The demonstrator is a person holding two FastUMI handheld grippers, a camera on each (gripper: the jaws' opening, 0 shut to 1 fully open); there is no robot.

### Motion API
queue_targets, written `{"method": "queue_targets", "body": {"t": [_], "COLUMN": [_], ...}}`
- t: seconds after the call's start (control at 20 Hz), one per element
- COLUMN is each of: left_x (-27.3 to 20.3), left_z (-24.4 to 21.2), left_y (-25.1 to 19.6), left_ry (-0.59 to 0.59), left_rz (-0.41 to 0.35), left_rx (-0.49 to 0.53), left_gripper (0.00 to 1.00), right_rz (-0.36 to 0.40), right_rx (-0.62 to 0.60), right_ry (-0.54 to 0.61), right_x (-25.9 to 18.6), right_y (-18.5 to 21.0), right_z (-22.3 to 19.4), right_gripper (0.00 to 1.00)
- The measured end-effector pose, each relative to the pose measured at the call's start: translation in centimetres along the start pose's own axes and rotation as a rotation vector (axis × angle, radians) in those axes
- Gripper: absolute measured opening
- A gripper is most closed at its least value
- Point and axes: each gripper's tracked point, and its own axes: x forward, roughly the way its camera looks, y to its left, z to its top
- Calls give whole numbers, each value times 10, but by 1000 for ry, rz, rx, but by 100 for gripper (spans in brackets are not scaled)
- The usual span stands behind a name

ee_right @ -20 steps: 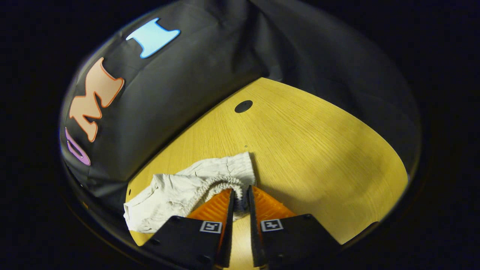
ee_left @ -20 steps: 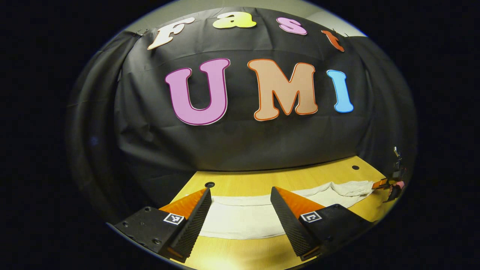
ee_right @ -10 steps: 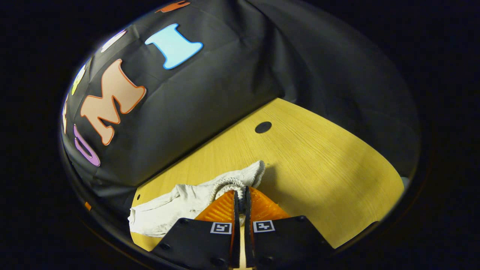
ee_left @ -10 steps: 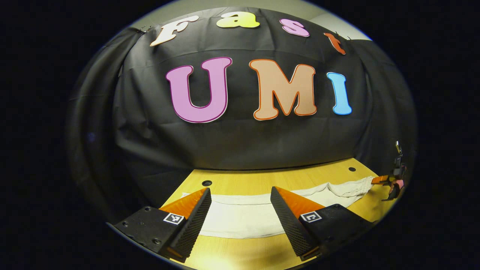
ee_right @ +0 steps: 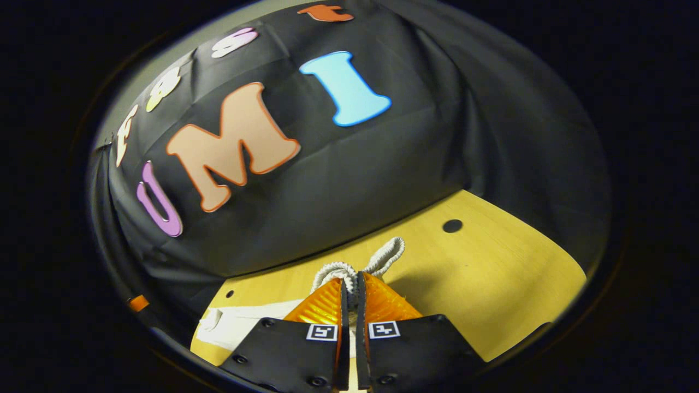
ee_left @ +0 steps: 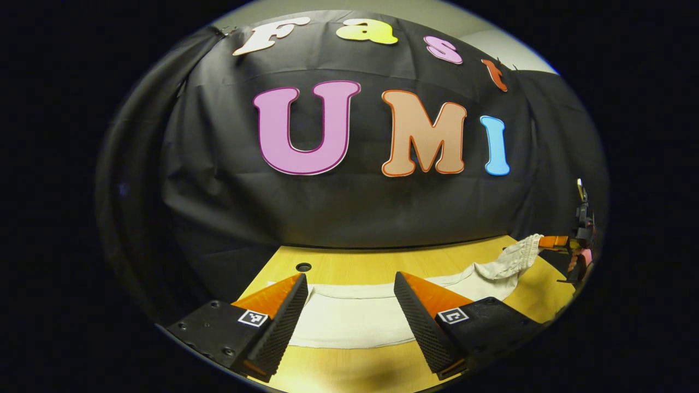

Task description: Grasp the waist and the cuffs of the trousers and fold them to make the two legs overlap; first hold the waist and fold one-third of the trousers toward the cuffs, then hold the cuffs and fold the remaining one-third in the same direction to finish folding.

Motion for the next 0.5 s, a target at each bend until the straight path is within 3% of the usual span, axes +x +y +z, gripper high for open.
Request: {"method": "queue_targets", "body": {"t": [0.25, 0.5], "left_x": [15, 26], "left_z": [-10, -37], "left_y": [53, 108], "left_ry": [3, 34], "left_rz": [-18, 3], "left_rx": [-32, -51], "left_gripper": [96, 93], "right_rz": [128, 239], "right_rx": [-108, -205], "right_ry": [14, 128], "right_x": [6, 21], "right_y": [135, 238], "right_z": [-35, -126], "right_gripper": [6, 7]}}
